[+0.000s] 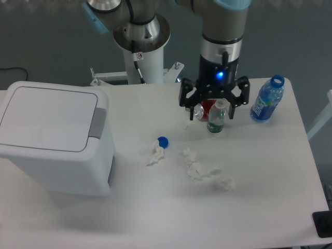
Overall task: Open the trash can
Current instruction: 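Move the gripper across the table toward the trash can's grey button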
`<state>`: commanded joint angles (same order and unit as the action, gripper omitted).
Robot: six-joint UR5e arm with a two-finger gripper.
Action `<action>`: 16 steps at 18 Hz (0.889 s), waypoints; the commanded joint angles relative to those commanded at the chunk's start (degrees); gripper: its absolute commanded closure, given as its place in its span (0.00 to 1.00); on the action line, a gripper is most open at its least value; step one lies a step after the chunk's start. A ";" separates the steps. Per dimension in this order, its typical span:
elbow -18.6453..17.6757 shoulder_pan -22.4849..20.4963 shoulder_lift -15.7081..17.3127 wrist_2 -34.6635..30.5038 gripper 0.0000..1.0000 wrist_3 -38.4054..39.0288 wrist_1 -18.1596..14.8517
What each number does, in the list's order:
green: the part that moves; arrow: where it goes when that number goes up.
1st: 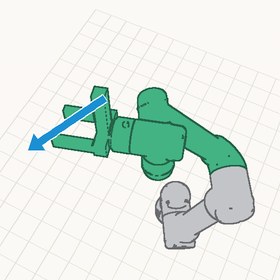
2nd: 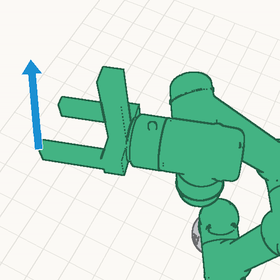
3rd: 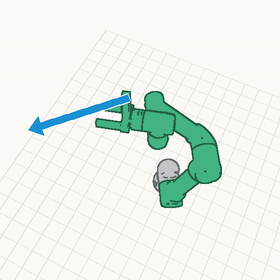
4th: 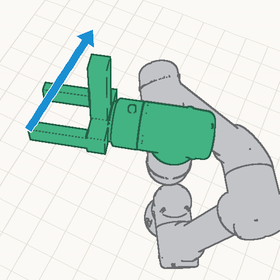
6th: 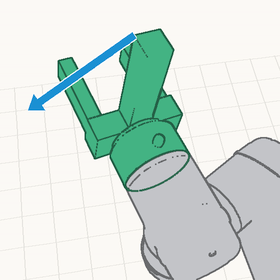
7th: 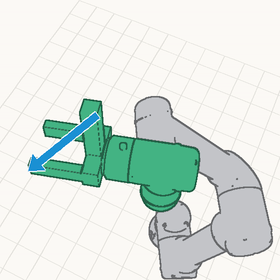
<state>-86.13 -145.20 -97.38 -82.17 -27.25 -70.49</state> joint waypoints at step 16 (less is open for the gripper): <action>0.79 6.34 0.61 2.62 0.98 2.21 0.00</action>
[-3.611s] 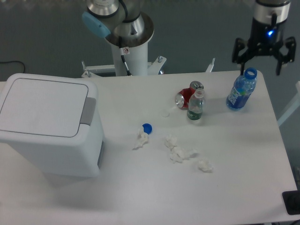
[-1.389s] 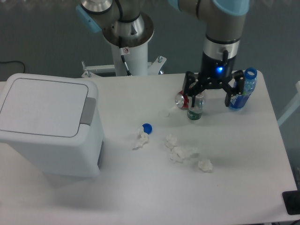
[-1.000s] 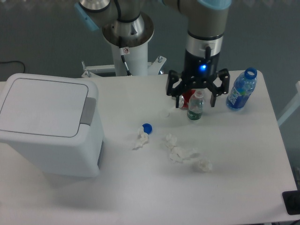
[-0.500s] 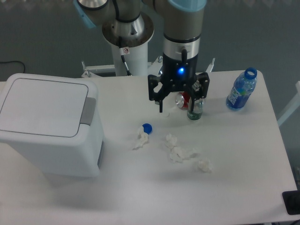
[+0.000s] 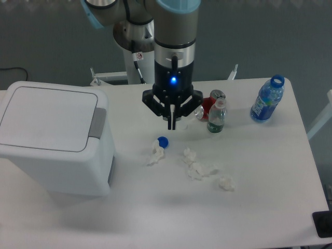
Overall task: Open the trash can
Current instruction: 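Move the gripper across the table toward the trash can's grey button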
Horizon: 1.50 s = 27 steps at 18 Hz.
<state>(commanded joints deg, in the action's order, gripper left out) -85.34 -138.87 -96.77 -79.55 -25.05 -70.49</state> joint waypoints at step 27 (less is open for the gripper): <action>-0.88 2.11 3.08 11.70 0.96 9.49 -1.76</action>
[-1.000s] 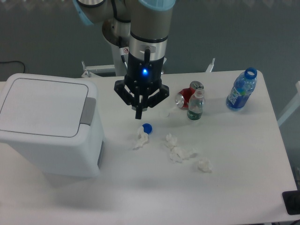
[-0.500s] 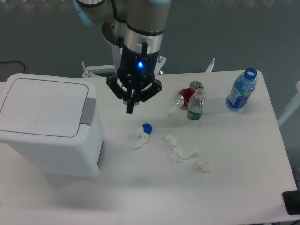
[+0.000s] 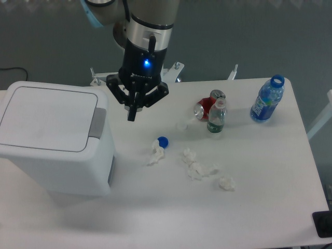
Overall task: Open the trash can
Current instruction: 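Move the gripper across the table toward the trash can's grey button, then lower the gripper onto the grey button and press it down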
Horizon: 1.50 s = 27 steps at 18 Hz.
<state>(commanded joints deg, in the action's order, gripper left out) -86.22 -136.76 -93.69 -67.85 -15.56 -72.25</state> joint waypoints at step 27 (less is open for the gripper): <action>-1.32 3.78 -1.41 0.26 0.96 -0.53 3.70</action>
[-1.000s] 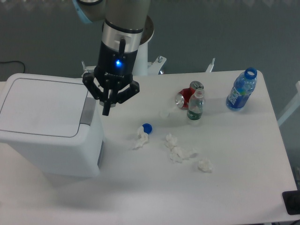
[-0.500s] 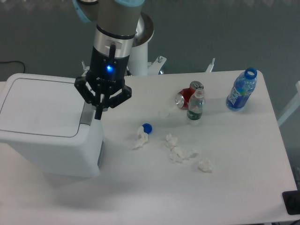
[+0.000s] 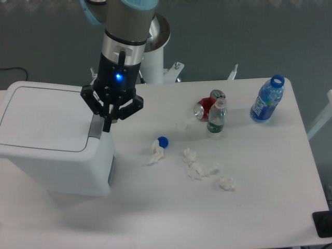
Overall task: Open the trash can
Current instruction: 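Lower the gripper onto the grey button and press it down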
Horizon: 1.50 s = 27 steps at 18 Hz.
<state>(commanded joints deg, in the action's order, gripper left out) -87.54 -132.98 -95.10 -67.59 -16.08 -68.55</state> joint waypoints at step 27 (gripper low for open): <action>-0.35 0.44 -0.26 -0.09 0.93 -0.35 0.09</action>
<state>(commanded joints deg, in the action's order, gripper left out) -87.89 -132.54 -95.36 -67.68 -16.44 -68.47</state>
